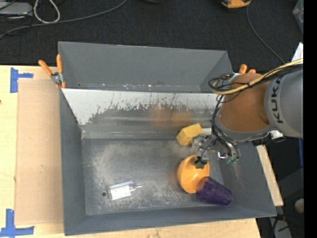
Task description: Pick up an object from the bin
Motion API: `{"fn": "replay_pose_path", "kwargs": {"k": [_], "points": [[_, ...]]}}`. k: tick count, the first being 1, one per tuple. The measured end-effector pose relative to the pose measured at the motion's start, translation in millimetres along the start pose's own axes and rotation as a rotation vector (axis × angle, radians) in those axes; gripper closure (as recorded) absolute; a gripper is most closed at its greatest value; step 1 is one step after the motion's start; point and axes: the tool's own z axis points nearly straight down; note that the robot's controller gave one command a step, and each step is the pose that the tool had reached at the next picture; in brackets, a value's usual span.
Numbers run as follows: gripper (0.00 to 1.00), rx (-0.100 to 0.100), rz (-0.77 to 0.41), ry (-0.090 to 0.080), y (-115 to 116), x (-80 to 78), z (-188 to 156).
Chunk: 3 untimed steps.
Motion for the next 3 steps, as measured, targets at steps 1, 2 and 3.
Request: {"fn": "replay_pose_path", "kwargs": {"k": [1, 2, 3], "points": [[1.00, 0.000, -0.053, 0.009, 6, 2.8, -58], [1.00, -0.002, -0.293, 0.004, -14, 4.5, -14], [1.00, -0.002, -0.346, 0.005, 15, 22.9, 12]]}}
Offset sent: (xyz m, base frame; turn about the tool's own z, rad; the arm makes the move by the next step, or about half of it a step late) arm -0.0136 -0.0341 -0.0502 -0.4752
